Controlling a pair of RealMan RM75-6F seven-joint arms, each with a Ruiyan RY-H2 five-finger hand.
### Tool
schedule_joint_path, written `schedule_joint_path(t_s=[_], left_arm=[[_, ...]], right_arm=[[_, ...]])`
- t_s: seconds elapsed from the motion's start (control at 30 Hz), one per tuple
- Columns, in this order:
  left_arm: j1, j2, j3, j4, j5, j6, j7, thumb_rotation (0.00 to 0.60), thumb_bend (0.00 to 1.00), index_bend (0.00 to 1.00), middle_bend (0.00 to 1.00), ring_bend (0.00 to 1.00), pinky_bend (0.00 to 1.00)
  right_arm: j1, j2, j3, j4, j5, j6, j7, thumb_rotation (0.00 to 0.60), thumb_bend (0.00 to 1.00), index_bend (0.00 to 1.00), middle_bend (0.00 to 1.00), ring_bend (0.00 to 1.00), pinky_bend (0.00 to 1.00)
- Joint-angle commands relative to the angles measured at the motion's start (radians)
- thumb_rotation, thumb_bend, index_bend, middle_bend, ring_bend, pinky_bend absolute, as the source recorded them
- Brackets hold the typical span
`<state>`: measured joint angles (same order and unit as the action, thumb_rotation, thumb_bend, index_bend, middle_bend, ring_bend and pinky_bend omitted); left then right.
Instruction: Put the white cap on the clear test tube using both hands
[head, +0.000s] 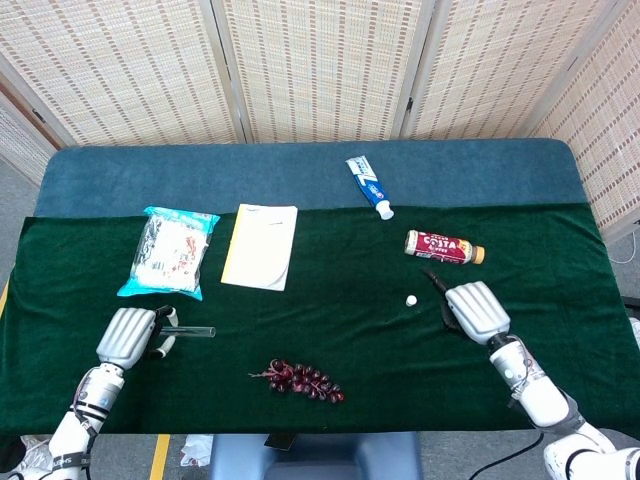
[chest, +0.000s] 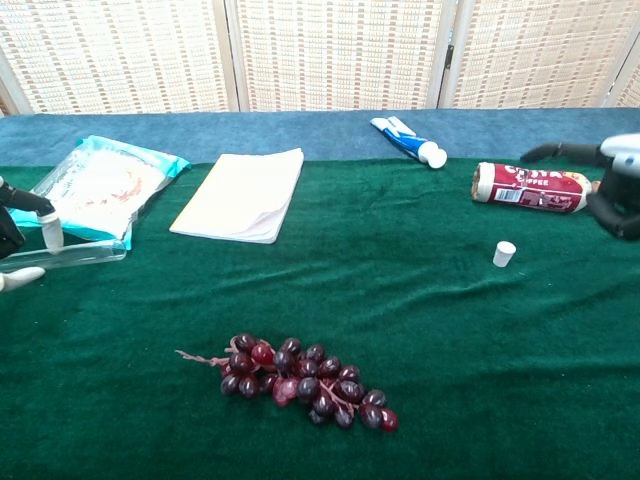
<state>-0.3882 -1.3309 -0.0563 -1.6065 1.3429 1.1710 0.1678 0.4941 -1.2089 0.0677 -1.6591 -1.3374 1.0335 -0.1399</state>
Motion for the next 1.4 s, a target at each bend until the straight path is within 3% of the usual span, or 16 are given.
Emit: schedule_joint_path(t_s=[0.03, 0.17, 0.3, 0.4, 0.47, 0.67, 0.87, 1.13, 1.4], left_arm=[[0.004, 0.001, 0.002, -0.002, 0.0, 0.003, -0.002, 0.6, 0.5, 0.66, 0.97, 0.9, 0.84], [0.007, 0.002, 0.003, -0.004, -0.002, 0.006, -0.001, 0.6, 0.5, 0.66, 0.97, 0.9, 0.84], [0.009, 0.002, 0.005, -0.004, -0.001, 0.007, -0.001, 0.6, 0.5, 0.66, 0.97, 0.9, 0.84], [0.009, 0.002, 0.004, -0.004, -0.002, 0.006, -0.002, 0.6, 0.5, 0.66, 0.97, 0.9, 0.84], [0.009, 0.002, 0.004, -0.004, -0.001, 0.006, -0.002, 0.6, 0.5, 0.66, 0.97, 0.9, 0.84], [0.013, 0.002, 0.005, -0.001, -0.003, 0.009, -0.004, 0.6, 0.5, 0.66, 0.97, 0.9, 0.84], [0.013, 0.0, 0.004, 0.003, -0.007, 0.004, -0.006, 0.6, 0.5, 0.66, 0.97, 0.9, 0.84], [0.014, -0.001, 0.001, 0.007, -0.014, 0.003, -0.007, 0.6, 0.5, 0.66, 0.97, 0.9, 0.84], [0.012, -0.005, -0.001, 0.011, -0.021, -0.003, -0.005, 0.6, 0.5, 0.66, 0.97, 0.9, 0.84]], right_arm=[[-0.003, 0.016, 0.011, -0.023, 0.038, -0.017, 0.011, 0.317, 0.26, 0.02, 0.79, 1.0, 0.97], [0.007, 0.032, 0.006, -0.037, 0.068, -0.049, -0.019, 0.235, 0.23, 0.02, 0.83, 1.0, 0.97], [0.013, 0.029, 0.003, -0.033, 0.074, -0.055, -0.044, 0.217, 0.22, 0.08, 0.88, 1.0, 0.99], [0.02, 0.011, 0.007, 0.001, 0.052, -0.039, -0.067, 0.3, 0.22, 0.19, 0.92, 1.0, 1.0], [0.028, 0.004, 0.007, 0.021, 0.041, -0.04, -0.084, 0.413, 0.22, 0.26, 0.94, 1.0, 1.0], [0.065, -0.023, 0.003, 0.071, 0.039, -0.078, -0.162, 0.536, 0.22, 0.32, 0.96, 1.0, 1.0], [0.098, -0.068, 0.01, 0.122, 0.058, -0.114, -0.199, 0.586, 0.22, 0.36, 0.96, 1.0, 1.0], [0.142, -0.123, 0.015, 0.191, 0.074, -0.155, -0.24, 0.589, 0.24, 0.37, 0.97, 1.0, 1.0], [0.172, -0.163, 0.015, 0.237, 0.093, -0.19, -0.254, 0.586, 0.34, 0.4, 0.97, 1.0, 1.0]])
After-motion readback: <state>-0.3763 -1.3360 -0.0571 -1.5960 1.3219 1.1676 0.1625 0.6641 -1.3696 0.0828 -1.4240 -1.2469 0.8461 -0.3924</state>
